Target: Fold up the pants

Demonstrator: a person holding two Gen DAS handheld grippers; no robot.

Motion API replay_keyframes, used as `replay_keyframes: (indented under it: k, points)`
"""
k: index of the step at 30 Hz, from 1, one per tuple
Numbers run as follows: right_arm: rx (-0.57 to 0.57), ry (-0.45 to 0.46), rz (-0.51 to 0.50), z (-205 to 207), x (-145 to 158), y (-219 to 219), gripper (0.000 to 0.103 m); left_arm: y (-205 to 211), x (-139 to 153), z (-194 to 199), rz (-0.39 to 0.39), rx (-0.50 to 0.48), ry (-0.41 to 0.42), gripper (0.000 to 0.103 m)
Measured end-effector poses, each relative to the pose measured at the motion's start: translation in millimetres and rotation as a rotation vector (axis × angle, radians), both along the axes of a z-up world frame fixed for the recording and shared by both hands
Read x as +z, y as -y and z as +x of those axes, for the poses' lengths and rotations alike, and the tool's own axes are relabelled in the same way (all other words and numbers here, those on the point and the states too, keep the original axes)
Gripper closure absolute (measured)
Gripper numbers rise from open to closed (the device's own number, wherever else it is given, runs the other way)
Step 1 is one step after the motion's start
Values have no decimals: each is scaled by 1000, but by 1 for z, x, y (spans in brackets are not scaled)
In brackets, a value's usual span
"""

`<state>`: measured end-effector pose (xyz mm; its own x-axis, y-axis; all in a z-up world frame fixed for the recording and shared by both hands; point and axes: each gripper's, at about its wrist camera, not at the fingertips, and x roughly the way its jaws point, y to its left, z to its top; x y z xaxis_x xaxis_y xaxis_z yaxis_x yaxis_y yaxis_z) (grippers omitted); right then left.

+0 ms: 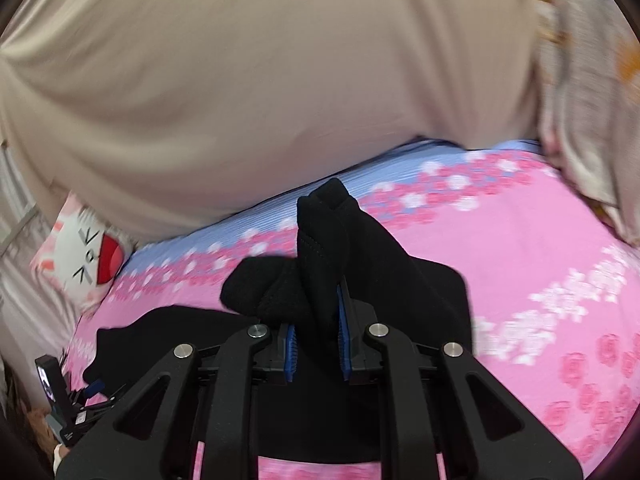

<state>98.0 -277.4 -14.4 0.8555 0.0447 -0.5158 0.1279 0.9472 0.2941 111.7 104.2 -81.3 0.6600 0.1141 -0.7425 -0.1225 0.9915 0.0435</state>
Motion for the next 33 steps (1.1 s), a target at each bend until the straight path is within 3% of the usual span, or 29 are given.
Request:
replay_keyframes:
  k: [6,10,15,18,21,25,28,29,33]
  points:
    - [46,-74,-100,29,-13,-48,88,-30,-9,-3,-35,39,-23,6]
    - [0,-138,-174,34,-34,-47,88,-39,-8,-11,-36,37,-15,6]
    - [-51,-150,-86,12,-47,-12,88,-41,-10,-11,-43,36,-19,6]
    - [-94,-95,-3,-4,-34,15,88,-36,-12,-7,-38,32,-33,6]
    - [-63,-48,63,0,-12,19,88,-31,-13,-3,-33,27,-38,6]
    - [94,7,-29,22,32,-43,88,-34,-6,0,-55,50,-20,6]
    - [278,-16,-100,47,39,-111,88,-42,2,-3,-51,69,4,6]
    - [327,-43,-134,57,32,-133,88,-46,4,-4,-46,76,8,6]
    - [441,-262,-266,97,-59,-200,85,-64,2,-7,-42,114,-1,6]
